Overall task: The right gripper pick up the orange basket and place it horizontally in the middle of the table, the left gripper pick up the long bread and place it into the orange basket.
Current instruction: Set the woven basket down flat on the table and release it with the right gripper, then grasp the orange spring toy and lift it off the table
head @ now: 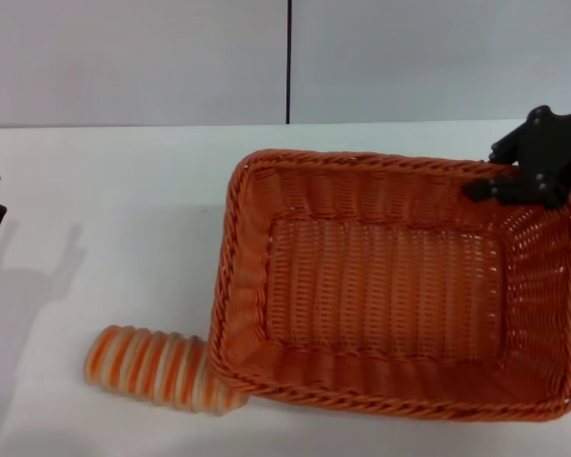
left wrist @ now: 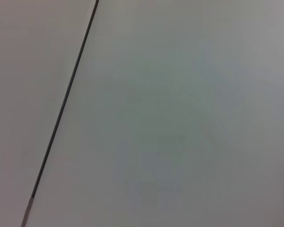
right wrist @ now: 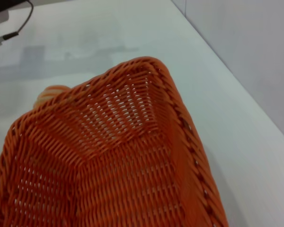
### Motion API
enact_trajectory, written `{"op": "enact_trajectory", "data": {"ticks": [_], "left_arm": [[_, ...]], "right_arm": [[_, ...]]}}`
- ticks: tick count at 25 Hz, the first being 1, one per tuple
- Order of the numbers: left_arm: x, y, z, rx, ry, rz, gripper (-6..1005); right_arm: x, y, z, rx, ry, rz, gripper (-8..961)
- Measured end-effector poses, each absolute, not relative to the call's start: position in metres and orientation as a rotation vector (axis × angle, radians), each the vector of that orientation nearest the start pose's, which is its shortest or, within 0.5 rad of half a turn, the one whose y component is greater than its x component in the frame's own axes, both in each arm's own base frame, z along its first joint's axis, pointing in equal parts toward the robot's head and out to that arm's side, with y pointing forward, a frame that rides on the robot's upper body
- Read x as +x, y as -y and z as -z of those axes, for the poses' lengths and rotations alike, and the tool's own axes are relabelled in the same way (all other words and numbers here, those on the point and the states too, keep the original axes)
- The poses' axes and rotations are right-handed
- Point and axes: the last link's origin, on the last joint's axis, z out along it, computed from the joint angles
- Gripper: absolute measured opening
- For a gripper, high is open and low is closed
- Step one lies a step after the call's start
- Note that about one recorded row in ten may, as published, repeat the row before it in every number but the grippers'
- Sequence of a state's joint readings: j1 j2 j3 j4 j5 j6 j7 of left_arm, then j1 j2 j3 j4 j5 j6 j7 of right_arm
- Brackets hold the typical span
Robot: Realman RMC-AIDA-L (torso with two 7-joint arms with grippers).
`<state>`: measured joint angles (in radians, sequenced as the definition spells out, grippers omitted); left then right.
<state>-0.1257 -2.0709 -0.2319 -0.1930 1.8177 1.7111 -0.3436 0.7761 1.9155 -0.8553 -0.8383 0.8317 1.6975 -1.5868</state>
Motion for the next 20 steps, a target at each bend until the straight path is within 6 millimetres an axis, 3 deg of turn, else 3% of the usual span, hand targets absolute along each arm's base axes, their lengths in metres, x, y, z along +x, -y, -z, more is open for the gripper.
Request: {"op": "enact_trajectory", "data": {"ticks": [2,8,13,17,19,20], "left_arm": [[-0.343,-0.196,0.001,-1.456,0.568,1.049,861],[-0.342,-0.197,0.002,-1.462,0.571,1.048,861],[-0.342,-0.197,0.003,-1.469,0.574,1.046,860],[-0.342,-0.197,0.003,-1.477,0.572,1.047,860],[-0.342,-0.198,0.003,-1.496,0.563,1.043,860],[-0.342,-0.198,0.003,-1.496,0.563,1.043,860]], "right_arm": [[0.205,-0.388,-0.058,-3.012,-0.232,-0.010,159],[0.199,-0.397,-0.057,-2.967,-0.216,-0.037,293],[0.198,-0.403,-0.061,-2.872,-0.211,-0.162,400],[0.208,-0.399,-0.076,-2.740,-0.243,-0.390,422],[0.222,-0.390,-0.090,-2.616,-0.286,-0.570,422],[0.240,-0.379,-0.102,-2.484,-0.361,-0.725,422]]}}
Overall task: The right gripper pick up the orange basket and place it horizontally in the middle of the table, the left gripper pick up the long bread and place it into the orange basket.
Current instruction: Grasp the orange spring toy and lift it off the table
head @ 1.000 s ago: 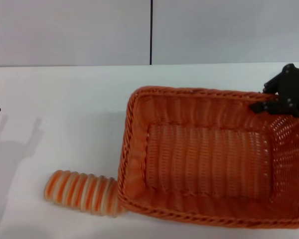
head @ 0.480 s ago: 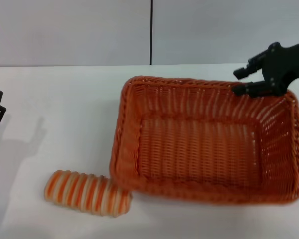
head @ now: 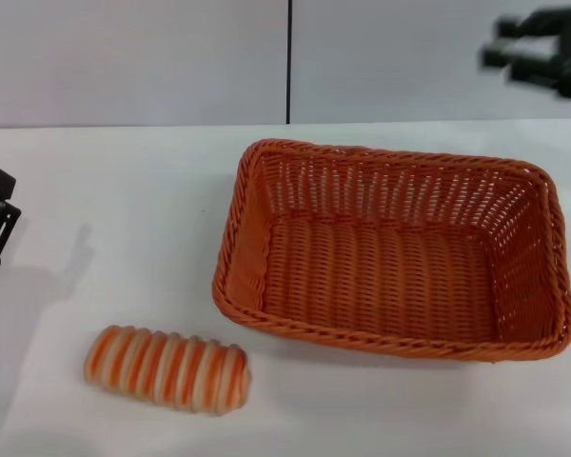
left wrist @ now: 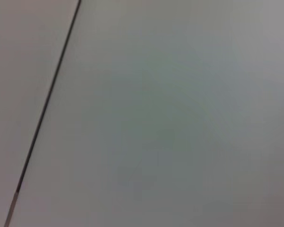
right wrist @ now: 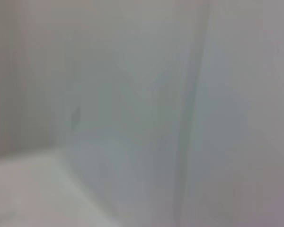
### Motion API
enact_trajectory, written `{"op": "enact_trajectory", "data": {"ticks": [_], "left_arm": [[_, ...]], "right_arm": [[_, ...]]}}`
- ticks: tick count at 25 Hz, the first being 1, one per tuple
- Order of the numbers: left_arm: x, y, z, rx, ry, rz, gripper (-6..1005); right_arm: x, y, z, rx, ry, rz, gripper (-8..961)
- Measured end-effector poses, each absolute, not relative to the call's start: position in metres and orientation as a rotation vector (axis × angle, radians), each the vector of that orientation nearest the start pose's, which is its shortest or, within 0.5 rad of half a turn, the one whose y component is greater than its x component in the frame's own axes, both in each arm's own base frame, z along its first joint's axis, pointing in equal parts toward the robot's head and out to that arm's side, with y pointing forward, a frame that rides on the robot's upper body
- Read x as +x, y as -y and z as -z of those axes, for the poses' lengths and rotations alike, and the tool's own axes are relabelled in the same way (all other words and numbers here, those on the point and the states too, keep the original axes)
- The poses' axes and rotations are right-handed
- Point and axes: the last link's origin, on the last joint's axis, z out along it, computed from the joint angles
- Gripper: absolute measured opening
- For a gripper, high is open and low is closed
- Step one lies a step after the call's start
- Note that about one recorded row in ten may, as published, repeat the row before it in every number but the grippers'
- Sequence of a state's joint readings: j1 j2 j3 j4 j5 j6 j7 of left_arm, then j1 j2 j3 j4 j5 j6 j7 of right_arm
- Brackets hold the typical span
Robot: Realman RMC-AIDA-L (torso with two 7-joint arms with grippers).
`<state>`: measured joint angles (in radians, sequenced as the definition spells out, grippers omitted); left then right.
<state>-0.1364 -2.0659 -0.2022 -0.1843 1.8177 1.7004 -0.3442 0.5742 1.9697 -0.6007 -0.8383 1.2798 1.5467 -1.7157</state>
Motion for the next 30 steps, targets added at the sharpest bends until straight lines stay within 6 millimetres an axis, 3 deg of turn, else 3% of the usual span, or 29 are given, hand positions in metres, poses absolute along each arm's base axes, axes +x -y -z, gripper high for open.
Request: {"op": "enact_trajectory", "data": {"ticks": [2,3,4,5,6,7,9,10,14,15,16,17,18,20,26,30], "left_arm": [[-0.343,-0.198,0.002,-1.505,0.558,1.045,860],[-0.348,-0.201,-0.009,-1.518,0.557,1.069,860],[-0.350,-0.203,-0.014,-1.527,0.561,1.080,860],[-0.350,-0.203,-0.014,-1.527,0.561,1.080,860],[-0.352,-0.205,-0.019,-1.542,0.571,1.096,861],[-0.355,-0.213,-0.028,-1.584,0.598,1.129,861],[-0.356,-0.218,-0.035,-1.624,0.605,1.140,861],[-0.356,-0.223,-0.041,-1.662,0.608,1.149,861],[-0.356,-0.223,-0.041,-1.662,0.608,1.149,857],[-0.352,-0.238,-0.053,-1.827,0.626,1.154,856],[-0.347,-0.249,-0.063,-1.993,0.635,1.127,855],[-0.347,-0.249,-0.063,-1.993,0.635,1.127,854],[-0.338,-0.256,-0.075,-2.181,0.634,1.090,853],[-0.333,-0.255,-0.086,-2.327,0.625,1.047,852],[-0.333,-0.239,-0.093,-2.479,0.683,1.014,846],[-0.345,-0.230,-0.080,-2.528,0.785,0.919,844]], "right_arm": [[0.264,-0.363,-0.112,-2.305,-0.460,-0.891,422],[0.264,-0.363,-0.112,-2.305,-0.460,-0.891,422],[0.276,-0.355,-0.116,-2.221,-0.495,-0.948,422],[0.304,-0.330,-0.119,-2.039,-0.534,-1.039,422],[0.317,-0.318,-0.120,-1.950,-0.539,-1.063,422],[0.317,-0.318,-0.120,-1.950,-0.539,-1.063,422],[0.343,-0.291,-0.121,-1.758,-0.582,-1.111,422],[0.367,-0.263,-0.124,-1.551,-0.646,-1.157,422],[0.393,-0.228,-0.127,-1.318,-0.723,-1.202,422],[0.403,-0.213,-0.129,-1.242,-0.744,-1.204,422],[0.403,-0.213,-0.129,-1.242,-0.744,-1.204,422],[0.406,-0.208,-0.130,-1.219,-0.750,-1.203,422],[0.409,-0.204,-0.132,-1.199,-0.754,-1.200,422],[0.414,-0.197,-0.136,-1.162,-0.764,-1.197,422],[0.421,-0.195,-0.134,-1.121,-0.804,-1.189,422],[0.422,-0.199,-0.130,-1.115,-0.824,-1.190,422]]}}
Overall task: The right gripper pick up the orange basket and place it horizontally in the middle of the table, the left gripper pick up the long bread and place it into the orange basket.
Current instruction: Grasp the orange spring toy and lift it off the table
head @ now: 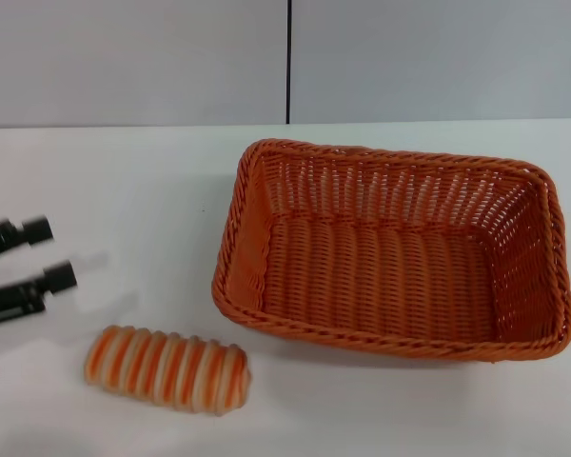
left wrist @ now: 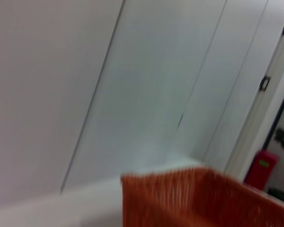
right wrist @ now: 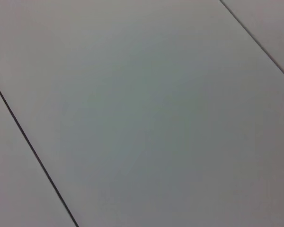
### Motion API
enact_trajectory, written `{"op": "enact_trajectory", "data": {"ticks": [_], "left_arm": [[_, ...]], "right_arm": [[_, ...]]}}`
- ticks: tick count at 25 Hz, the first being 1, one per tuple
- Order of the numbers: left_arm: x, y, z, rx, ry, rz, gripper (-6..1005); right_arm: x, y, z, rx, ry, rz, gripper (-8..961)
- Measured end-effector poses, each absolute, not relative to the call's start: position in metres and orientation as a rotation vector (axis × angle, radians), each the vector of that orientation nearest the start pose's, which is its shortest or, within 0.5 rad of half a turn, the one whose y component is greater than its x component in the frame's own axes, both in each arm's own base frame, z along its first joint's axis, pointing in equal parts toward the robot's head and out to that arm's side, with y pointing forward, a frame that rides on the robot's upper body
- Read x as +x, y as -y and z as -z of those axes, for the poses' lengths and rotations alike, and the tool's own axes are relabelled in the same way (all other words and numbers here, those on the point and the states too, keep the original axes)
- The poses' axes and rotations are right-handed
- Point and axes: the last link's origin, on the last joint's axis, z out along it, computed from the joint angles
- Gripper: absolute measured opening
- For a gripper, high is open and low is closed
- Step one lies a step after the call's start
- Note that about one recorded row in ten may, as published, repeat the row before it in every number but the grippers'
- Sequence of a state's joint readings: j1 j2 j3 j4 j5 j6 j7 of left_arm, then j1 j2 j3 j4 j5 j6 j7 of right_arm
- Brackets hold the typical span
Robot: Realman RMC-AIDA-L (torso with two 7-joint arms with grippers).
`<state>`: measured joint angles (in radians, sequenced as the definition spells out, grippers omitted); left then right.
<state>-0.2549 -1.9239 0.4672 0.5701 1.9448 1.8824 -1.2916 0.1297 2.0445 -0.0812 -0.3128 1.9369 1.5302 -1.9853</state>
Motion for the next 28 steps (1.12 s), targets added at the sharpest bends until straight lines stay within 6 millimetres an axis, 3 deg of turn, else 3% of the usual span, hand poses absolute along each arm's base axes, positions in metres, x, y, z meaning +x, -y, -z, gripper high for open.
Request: {"op": "enact_trajectory", "data": {"ticks": [5,15,28], "left_arm": [[-0.354,-0.222,-0.055,-2.547,0.871,0.826,843],[-0.364,-0.213,-0.031,-2.540,0.913,0.763,844],[-0.374,-0.207,-0.021,-2.497,0.947,0.703,843]], "right_arm": [[0.419,-0.207,-0.127,-1.130,-0.830,-1.195,422],[0.417,-0.210,-0.125,-1.153,-0.830,-1.196,422],[0.413,-0.215,-0.121,-1.197,-0.836,-1.194,422]]}}
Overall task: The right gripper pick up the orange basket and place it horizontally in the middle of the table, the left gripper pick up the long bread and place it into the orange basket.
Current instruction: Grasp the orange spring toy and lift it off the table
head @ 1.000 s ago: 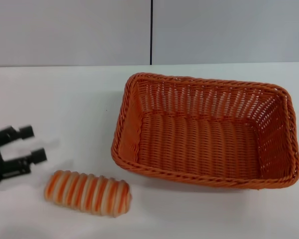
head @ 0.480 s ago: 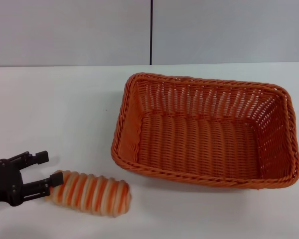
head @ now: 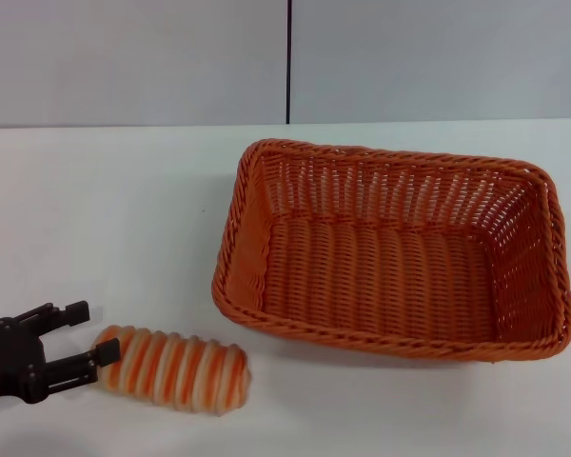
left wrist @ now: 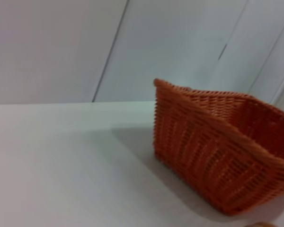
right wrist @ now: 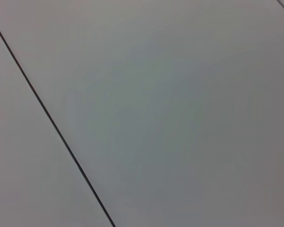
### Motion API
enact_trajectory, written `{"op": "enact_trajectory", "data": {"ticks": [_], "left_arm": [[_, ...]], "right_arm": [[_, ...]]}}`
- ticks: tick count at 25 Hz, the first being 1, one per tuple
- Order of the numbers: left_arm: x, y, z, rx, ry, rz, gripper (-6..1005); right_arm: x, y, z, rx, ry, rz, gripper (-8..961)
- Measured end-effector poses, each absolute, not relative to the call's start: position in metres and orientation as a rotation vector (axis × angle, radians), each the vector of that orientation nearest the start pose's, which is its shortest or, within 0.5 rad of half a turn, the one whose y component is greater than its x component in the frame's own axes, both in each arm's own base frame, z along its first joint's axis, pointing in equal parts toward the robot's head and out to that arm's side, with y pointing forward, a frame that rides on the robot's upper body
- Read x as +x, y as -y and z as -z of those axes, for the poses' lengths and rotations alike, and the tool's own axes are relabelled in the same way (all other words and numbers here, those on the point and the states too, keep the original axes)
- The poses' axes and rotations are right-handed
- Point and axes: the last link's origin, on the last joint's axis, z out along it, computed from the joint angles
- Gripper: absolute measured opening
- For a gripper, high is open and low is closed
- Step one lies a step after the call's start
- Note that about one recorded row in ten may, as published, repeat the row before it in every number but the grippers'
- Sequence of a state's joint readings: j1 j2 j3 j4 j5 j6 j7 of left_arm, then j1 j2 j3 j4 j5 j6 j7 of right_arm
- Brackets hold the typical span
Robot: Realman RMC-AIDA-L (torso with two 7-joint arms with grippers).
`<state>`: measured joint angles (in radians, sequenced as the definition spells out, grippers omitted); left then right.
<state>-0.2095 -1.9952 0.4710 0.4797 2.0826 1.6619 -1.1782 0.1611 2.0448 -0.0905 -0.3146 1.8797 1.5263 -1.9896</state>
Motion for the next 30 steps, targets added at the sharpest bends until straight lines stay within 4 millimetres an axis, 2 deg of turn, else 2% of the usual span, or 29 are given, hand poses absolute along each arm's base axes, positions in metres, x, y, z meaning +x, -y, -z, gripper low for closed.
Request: {"op": "enact_trajectory", "data": {"ticks": [30], "left_arm": [[-0.3814,-0.2015,-0.0119,-2.508,0.977,0.623,824]], "right_arm": [[0.4101,-0.2190,-0.1181,-1.203,-0.835,-1.209,422]]}}
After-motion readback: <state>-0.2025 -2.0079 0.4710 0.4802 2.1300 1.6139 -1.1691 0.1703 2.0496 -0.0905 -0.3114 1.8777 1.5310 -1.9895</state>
